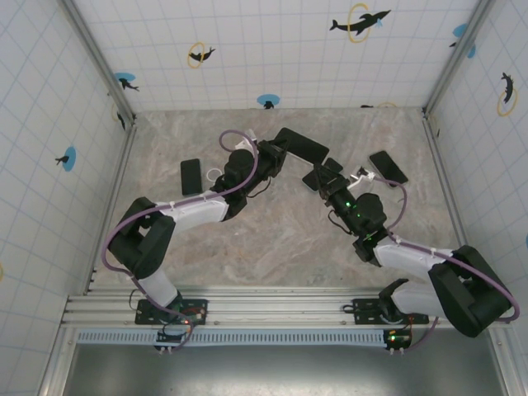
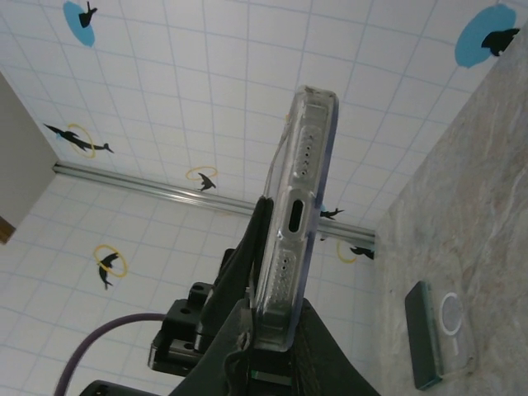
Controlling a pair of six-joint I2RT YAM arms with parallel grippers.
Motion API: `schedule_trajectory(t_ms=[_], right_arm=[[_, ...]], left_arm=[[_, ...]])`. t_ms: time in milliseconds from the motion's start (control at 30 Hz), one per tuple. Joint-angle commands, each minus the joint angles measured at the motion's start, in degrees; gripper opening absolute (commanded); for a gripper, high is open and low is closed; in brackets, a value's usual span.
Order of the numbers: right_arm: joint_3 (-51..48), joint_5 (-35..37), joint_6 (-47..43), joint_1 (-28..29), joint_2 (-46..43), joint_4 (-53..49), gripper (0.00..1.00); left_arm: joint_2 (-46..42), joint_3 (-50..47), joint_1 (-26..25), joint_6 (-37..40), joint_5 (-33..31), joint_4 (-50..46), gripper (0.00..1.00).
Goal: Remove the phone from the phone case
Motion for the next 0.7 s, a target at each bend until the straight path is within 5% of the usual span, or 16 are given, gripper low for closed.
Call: schedule_trajectory(t_ms=[0,667], right_arm=[[0.32,-0.93,-2.11,-0.09,0.61,-1.02,0.10],[-8.07,-10.12,-13.75,-4.10,6.69,12.27,0.03]], left_arm=[[-1.09,2.29,0.34,-3.18,1.06,7.32,0.00],[-4.97,6.38,0.67,-14.52,9.91,11.16,0.00]])
